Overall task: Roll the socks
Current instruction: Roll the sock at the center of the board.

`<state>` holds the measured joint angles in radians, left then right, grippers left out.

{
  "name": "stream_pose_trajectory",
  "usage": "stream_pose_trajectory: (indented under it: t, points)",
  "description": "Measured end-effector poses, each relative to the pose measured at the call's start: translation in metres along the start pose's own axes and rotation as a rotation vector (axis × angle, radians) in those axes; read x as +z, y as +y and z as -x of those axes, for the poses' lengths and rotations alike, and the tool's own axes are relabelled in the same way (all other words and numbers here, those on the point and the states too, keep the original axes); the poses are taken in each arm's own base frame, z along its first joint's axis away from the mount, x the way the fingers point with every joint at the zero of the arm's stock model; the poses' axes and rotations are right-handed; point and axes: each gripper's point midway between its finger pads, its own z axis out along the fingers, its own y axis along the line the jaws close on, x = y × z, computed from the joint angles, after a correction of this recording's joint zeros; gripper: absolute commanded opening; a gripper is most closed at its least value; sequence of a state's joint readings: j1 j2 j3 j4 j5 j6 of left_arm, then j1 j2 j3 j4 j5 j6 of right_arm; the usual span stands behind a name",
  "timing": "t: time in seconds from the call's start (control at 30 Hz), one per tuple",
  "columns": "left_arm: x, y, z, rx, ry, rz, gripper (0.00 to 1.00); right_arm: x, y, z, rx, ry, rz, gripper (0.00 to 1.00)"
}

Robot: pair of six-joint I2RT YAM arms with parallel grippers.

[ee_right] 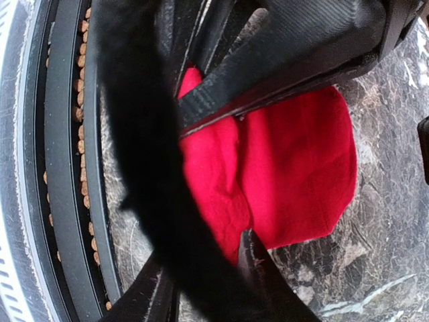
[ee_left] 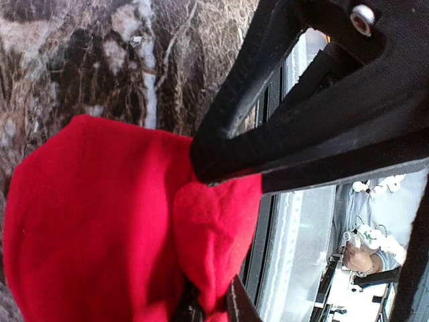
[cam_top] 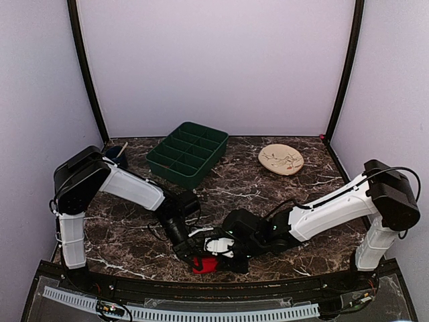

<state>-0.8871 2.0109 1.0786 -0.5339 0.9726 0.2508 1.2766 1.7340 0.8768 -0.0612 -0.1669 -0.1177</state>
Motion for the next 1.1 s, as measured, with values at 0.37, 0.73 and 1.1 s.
stream_pose_trajectory:
  t: [0.37,0.73,1.1]
  points:
    - [0.0007,-0.0008,-0.0024,-0.017,0.012,-0.010,0.12,0.0043,0.0051,0.0009,-0.010,0.007,0.037,0.10]
    - [-0.0006,-0.0014,-0.0041,-0.041,0.024,-0.003,0.22,0.0068,0.0066,0.0022,-0.007,0.013,0.051,0.01]
    - [-0.0088,0.0028,-0.0025,-0.062,0.024,0.073,0.25,0.0079,0.0018,0.0033,0.055,0.008,0.063,0.00]
